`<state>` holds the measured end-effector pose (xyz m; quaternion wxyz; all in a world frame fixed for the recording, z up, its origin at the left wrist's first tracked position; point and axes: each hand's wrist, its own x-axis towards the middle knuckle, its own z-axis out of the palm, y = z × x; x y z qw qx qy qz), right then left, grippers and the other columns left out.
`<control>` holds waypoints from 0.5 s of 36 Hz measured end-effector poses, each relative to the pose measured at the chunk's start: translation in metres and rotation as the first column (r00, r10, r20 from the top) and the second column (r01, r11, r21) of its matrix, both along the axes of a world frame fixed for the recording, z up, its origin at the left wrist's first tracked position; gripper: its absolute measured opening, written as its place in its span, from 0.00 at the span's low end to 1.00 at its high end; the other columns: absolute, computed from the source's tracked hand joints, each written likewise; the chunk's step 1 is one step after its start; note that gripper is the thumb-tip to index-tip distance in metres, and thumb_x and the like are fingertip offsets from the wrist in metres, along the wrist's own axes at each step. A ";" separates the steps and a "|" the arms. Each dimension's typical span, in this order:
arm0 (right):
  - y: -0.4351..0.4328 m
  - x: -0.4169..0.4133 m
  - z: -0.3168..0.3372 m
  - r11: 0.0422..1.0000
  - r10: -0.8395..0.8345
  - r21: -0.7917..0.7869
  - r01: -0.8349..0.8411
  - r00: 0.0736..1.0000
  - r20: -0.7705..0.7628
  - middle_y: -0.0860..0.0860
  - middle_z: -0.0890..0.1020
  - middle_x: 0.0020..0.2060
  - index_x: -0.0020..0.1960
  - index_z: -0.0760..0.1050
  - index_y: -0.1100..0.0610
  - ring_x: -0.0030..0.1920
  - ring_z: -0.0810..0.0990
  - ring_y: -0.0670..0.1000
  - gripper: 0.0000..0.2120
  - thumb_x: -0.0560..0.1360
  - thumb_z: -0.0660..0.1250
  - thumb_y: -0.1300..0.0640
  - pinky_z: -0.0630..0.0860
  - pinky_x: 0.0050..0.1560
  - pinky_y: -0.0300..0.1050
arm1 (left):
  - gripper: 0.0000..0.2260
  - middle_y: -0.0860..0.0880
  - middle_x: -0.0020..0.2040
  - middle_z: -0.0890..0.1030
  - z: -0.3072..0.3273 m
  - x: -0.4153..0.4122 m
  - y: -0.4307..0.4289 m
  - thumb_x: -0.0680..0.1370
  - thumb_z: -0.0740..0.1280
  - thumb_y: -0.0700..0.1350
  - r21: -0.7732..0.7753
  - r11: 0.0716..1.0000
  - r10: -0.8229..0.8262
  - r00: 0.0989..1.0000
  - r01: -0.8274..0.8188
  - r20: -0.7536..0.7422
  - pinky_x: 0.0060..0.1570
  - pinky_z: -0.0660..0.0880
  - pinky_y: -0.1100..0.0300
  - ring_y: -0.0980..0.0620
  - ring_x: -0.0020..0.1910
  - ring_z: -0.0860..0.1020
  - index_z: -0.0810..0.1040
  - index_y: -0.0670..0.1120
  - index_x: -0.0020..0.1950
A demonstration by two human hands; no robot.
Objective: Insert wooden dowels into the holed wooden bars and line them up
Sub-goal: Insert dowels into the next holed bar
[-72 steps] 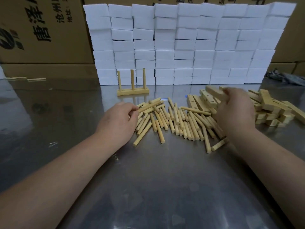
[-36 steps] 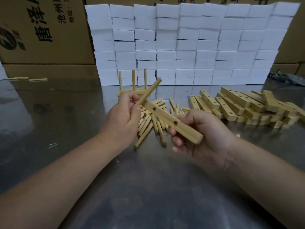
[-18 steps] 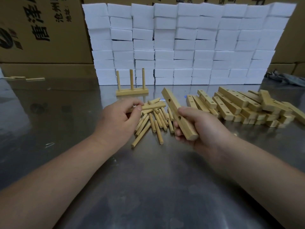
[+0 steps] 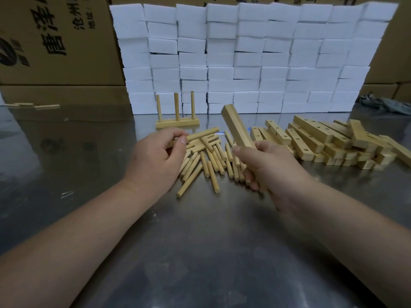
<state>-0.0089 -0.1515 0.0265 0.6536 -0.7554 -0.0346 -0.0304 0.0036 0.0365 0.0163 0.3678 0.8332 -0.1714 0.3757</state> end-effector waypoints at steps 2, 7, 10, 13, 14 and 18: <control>0.000 -0.002 0.003 0.999 -0.031 -0.015 0.031 0.999 -0.015 0.48 0.71 0.24 0.43 0.74 0.53 0.25 0.68 0.46 0.12 0.75 0.63 0.44 0.67 0.27 0.39 | 0.08 0.57 0.31 0.73 0.000 0.000 0.000 0.78 0.61 0.42 0.004 1.000 -0.002 1.000 0.002 0.009 0.31 0.66 0.71 0.62 0.35 0.73 0.79 0.46 0.52; 0.003 0.000 0.004 0.998 -0.059 0.012 0.060 0.998 -0.023 0.52 0.73 0.32 0.43 0.74 0.55 0.32 0.72 0.48 0.11 0.80 0.58 0.52 0.76 0.37 0.45 | 0.08 0.59 0.32 0.73 0.000 -0.001 0.000 0.78 0.61 0.42 0.020 1.000 -0.002 1.000 0.001 0.021 0.33 0.66 0.74 0.66 0.36 0.73 0.80 0.44 0.52; 0.003 0.000 -0.001 1.000 0.012 0.005 -0.012 1.000 -0.019 0.53 0.78 0.32 0.48 0.74 0.56 0.32 0.77 0.49 0.04 0.76 0.65 0.55 0.80 0.42 0.49 | 0.09 0.61 0.33 0.72 0.001 -0.001 -0.001 0.78 0.61 0.42 0.029 1.000 0.007 1.000 -0.008 0.027 0.33 0.65 0.76 0.68 0.37 0.73 0.80 0.43 0.52; 0.002 0.000 -0.004 0.998 0.045 -0.053 -0.045 0.999 -0.008 0.53 0.78 0.29 0.50 0.72 0.58 0.26 0.77 0.45 0.09 0.72 0.70 0.60 0.77 0.29 0.40 | 0.10 0.61 0.34 0.72 0.001 -0.002 -0.001 0.78 0.61 0.43 0.037 0.999 0.005 0.999 -0.007 0.033 0.34 0.66 0.77 0.67 0.37 0.73 0.80 0.43 0.52; 0.002 0.001 -0.004 0.996 0.040 -0.081 -0.040 0.999 0.000 0.52 0.78 0.29 0.49 0.72 0.59 0.24 0.76 0.44 0.09 0.71 0.70 0.61 0.76 0.27 0.38 | 0.10 0.61 0.34 0.72 0.001 -0.002 -0.001 0.78 0.61 0.42 0.041 0.999 0.003 0.999 -0.005 0.034 0.34 0.65 0.77 0.68 0.37 0.73 0.80 0.43 0.53; 0.002 0.002 -0.004 0.993 0.044 -0.110 -0.043 0.999 0.005 0.50 0.78 0.27 0.47 0.72 0.57 0.23 0.75 0.44 0.09 0.71 0.71 0.60 0.75 0.26 0.37 | 0.08 0.63 0.36 0.72 0.001 -0.002 0.000 0.78 0.62 0.41 0.051 0.999 0.015 0.999 -0.017 0.036 0.37 0.65 0.79 0.67 0.37 0.73 0.80 0.43 0.52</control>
